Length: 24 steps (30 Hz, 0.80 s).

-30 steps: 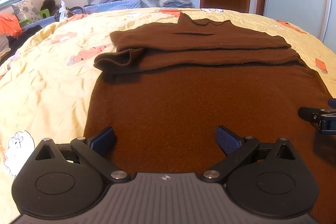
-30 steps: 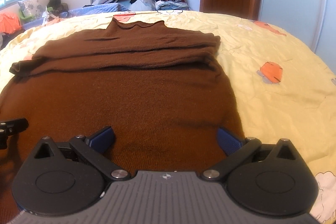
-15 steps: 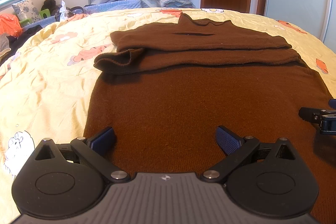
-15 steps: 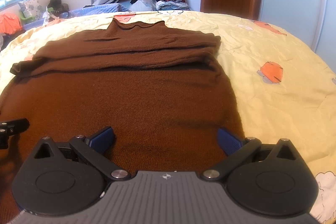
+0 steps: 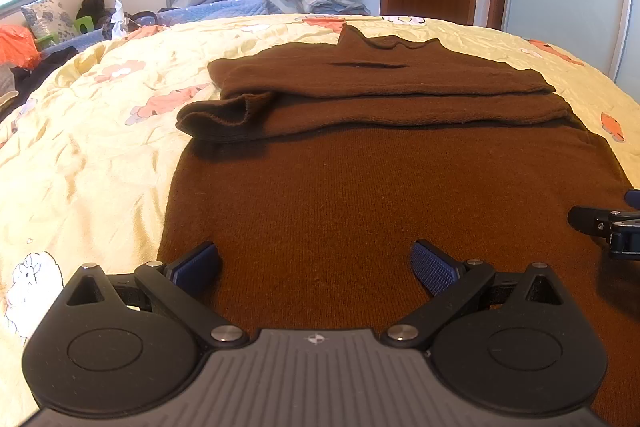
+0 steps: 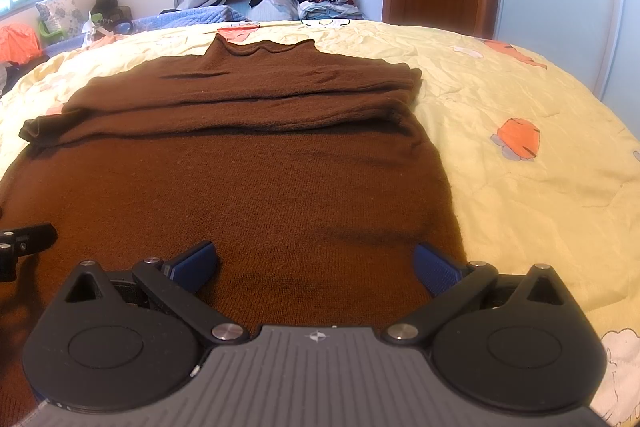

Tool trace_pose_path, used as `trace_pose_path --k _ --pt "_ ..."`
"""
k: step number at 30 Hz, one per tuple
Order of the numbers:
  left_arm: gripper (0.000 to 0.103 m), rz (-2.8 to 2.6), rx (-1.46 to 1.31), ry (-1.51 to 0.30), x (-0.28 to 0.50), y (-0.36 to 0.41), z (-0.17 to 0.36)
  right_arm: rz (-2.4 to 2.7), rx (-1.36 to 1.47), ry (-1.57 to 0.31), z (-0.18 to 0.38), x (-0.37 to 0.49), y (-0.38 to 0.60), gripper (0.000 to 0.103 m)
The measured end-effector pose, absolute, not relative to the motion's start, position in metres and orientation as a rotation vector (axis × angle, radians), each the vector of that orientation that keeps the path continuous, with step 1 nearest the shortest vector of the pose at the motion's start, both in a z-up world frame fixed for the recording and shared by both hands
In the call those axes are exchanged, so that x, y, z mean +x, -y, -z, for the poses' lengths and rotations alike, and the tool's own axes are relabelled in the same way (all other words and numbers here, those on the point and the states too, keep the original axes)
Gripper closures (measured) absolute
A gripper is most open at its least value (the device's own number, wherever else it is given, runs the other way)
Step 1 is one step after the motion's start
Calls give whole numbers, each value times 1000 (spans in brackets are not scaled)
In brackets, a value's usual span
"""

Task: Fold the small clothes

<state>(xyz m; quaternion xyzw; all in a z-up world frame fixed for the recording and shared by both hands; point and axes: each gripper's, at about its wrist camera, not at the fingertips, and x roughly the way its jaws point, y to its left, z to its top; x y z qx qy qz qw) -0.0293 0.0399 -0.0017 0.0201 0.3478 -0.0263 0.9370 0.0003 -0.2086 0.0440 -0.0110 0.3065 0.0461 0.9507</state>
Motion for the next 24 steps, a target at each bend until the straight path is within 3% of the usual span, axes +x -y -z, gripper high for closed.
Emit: trace_pose_path --k 16,24 --pt "0 47 48 -721 -30 -39 0 -93 -22 -627 -45 0 209 0" --pt "0 37 29 -846 -70 -23 -9 -132 -51 -678 -48 -31 208 0"
